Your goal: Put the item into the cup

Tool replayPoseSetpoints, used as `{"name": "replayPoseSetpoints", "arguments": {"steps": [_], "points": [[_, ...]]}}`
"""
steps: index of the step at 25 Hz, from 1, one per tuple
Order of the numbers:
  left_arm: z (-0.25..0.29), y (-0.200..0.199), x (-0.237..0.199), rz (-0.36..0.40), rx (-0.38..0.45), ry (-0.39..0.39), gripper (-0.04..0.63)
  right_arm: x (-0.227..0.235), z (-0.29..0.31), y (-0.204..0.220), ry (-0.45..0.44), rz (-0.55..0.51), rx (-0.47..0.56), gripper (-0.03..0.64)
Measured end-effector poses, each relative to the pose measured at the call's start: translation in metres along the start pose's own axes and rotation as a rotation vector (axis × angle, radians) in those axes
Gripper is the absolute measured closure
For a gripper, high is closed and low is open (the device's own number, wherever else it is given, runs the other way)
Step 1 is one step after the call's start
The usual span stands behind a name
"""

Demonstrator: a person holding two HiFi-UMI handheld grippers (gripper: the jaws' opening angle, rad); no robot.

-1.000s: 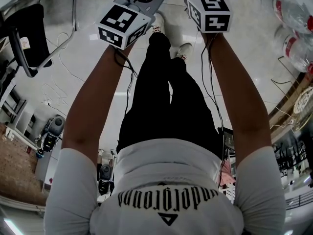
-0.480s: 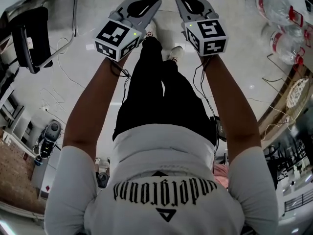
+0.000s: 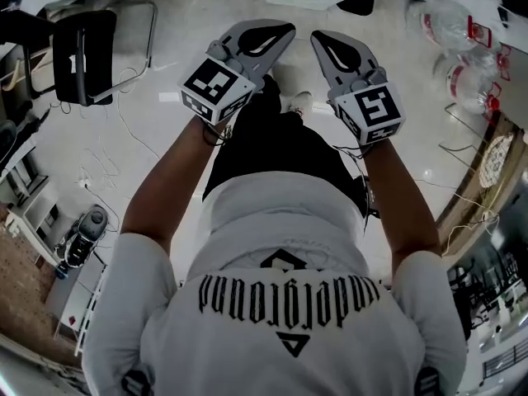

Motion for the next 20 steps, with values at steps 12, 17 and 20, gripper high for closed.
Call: {"name": "replayPoseSetpoints", "arguments": {"steps": [12, 17, 20], "points": [[-0.062, -0.112, 0.075, 0.122, 0.098, -0.043, 0.581, -0.044, -0.117, -0.092, -0.023, -0.058, 0.111, 0.603], [-0.09, -0.142, 0.095, 0.124, 0.148, -0.064, 0.581, -0.056, -0.16, -0.119, -0.003, -0.084, 0.157, 0.603], [-0.103, -0.154, 0.11, 0.125, 0.168, -0.069, 0.581, -0.06, -0.186, -0.123, 0.019, -0.083, 0.168, 0.603]]}}
Point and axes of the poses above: the fingertips, and each gripper's own axes: z forward along the fingers, x to its right, y out of its underside, the point moved 9 cm from there along -z, backward along the fingers, and after that the axes turned 6 degrees about z, right-handed, at the moved point
